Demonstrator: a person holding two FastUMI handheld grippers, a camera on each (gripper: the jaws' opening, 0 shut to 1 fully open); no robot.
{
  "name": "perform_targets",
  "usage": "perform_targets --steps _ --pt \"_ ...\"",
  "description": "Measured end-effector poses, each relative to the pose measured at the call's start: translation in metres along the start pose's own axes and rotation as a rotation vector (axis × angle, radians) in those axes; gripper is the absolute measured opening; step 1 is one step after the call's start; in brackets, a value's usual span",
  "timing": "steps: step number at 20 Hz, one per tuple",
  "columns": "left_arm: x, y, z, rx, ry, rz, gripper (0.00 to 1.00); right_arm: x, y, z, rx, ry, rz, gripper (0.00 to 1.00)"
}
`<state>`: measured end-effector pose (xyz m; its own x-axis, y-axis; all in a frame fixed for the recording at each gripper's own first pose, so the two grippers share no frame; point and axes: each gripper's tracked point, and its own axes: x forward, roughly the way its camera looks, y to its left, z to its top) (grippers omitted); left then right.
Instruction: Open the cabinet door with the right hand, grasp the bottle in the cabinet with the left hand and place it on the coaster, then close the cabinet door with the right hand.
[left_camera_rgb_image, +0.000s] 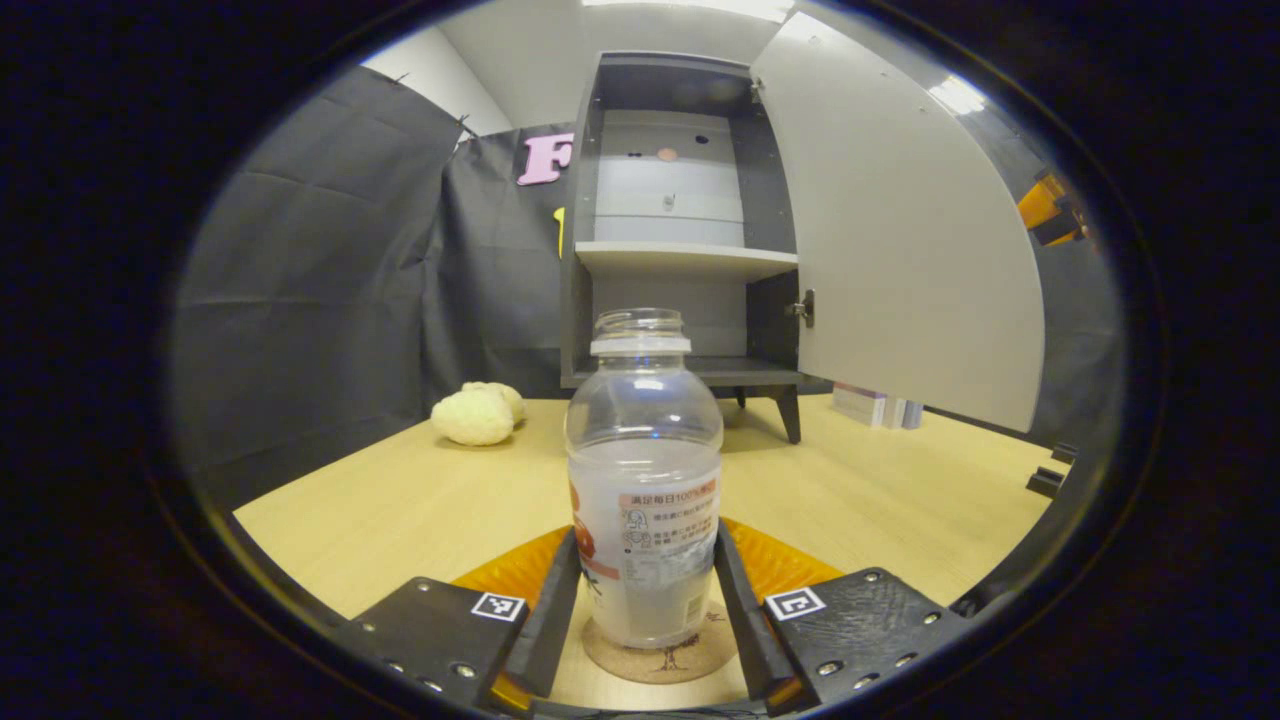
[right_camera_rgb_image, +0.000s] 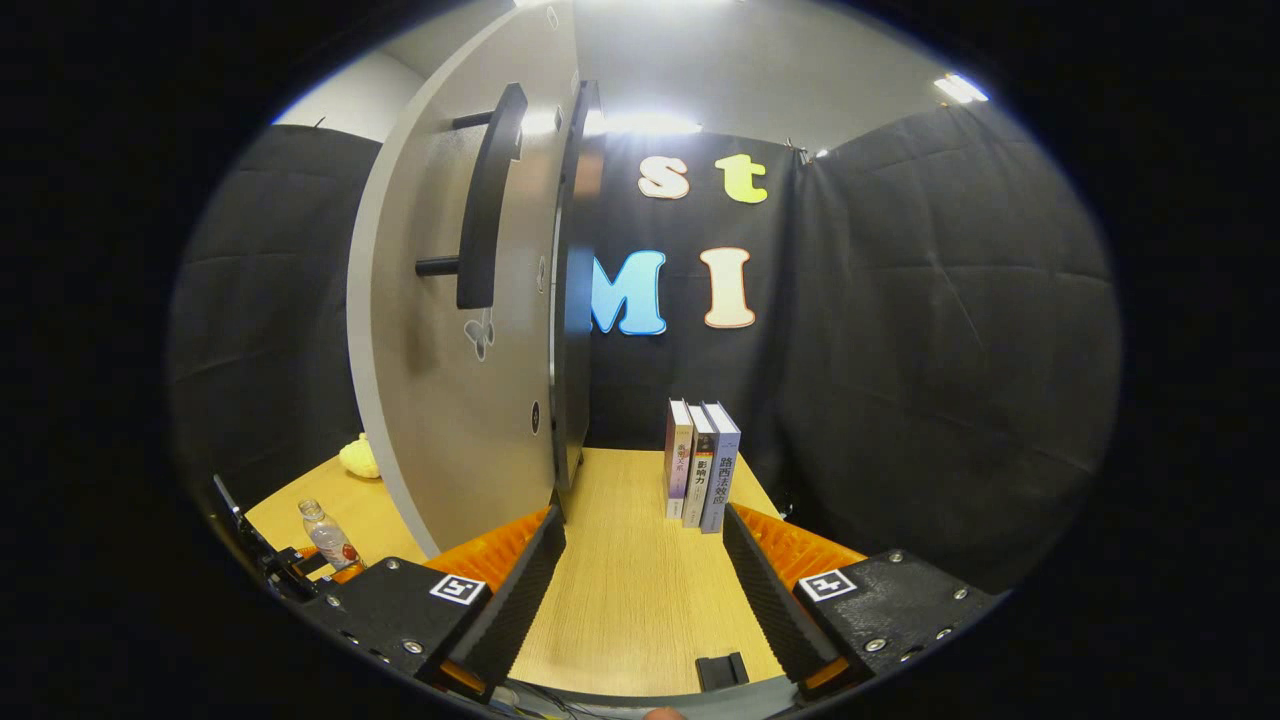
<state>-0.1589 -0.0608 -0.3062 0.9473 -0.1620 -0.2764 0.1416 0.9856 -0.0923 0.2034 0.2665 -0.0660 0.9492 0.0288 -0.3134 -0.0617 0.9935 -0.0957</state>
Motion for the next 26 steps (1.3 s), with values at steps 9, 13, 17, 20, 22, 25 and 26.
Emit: perform_targets --steps 9,13,17,20,22,25,26 --pt "-0.013 -0.002 0.024 0.066 0.036 0.007 0.81 0.001 -0.008 0.010 0.094 -0.045 0.018 0.98" --pt "-0.025 -0.006 0.054 0.075 0.024 0.020 0.81 -0.001 -0.020 0.022 0.141 -0.075 0.012 0.98" --pt "-0.041 -0.012 0.088 0.072 0.015 0.018 0.77 -0.002 -0.032 0.048 0.173 -0.122 0.012 0.97" --pt "-0.055 -0.016 0.119 0.040 0.000 0.028 0.74 0.000 -0.036 0.076 0.178 -0.166 0.023 0.96" --pt "-0.067 -0.020 0.142 -0.007 -0.008 0.027 0.77 -0.001 -0.038 0.092 0.180 -0.183 0.015 0.96" --pt "-0.078 -0.009 0.185 -0.013 -0.045 0.059 0.80 -0.001 -0.034 0.119 0.182 -0.216 0.011 0.95" --pt "-0.080 0.000 0.198 0.000 -0.055 0.079 0.80 -0.002 -0.031 0.127 0.177 -0.226 0.007 0.95"
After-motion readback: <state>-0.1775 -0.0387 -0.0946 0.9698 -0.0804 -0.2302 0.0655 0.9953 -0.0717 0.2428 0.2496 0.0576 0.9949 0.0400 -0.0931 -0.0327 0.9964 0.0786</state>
